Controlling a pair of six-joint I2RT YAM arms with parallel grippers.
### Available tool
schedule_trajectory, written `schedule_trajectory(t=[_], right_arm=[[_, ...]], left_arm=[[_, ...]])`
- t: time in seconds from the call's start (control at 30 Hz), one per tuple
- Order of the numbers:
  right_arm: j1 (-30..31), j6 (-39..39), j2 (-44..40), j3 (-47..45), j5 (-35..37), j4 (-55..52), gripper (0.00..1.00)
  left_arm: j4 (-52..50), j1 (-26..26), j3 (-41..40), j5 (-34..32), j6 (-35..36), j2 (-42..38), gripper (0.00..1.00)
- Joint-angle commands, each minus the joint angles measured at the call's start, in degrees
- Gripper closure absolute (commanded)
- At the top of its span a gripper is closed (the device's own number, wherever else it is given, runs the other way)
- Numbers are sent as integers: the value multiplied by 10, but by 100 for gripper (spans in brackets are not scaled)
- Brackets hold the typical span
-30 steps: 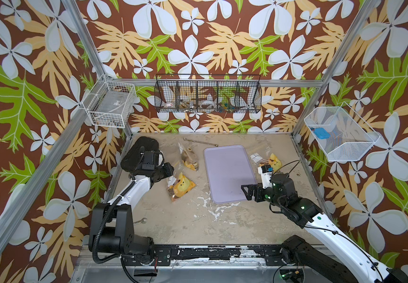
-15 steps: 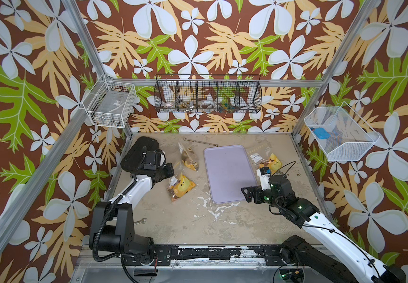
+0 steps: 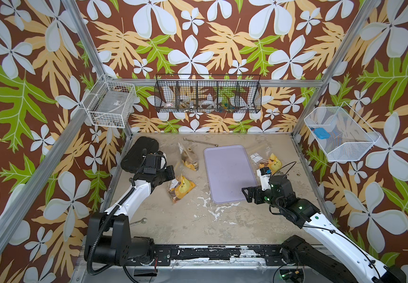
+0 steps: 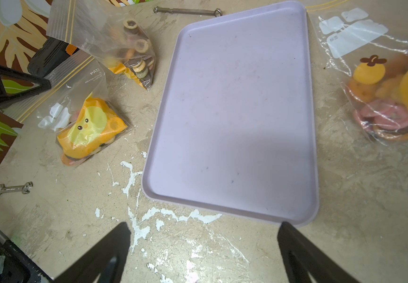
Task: Pour cookies out of the ziploc bag
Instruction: Pick up the ziploc bag from the center of the board.
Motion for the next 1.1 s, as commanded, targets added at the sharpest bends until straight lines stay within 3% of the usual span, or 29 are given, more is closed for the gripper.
schedule_trajectory(t=[0.0,0.27,0.6,0.77,0.93,1.07], right_arm=[[0,-5,5,2,-9,2,4],[1,-10,31,3,-26,11,0],[0,-8,54,4,-37,8,0],[0,-14,56,4,-30,5,0],[0,-14,68,-9,-33,22,0],[1,-11,88,-21,-44,45,0]], left_arm=[[-26,-8,-18,6,6,-32,100],[-53,-19,-30,1,-6,-100,100],[-82,-19,63,-43,-1,-63,100],[-64,-21,82,-1,-15,-104,100],[-24,-54,25,59,-64,-158,100],[35,-138,-75,40,-125,-190,100]])
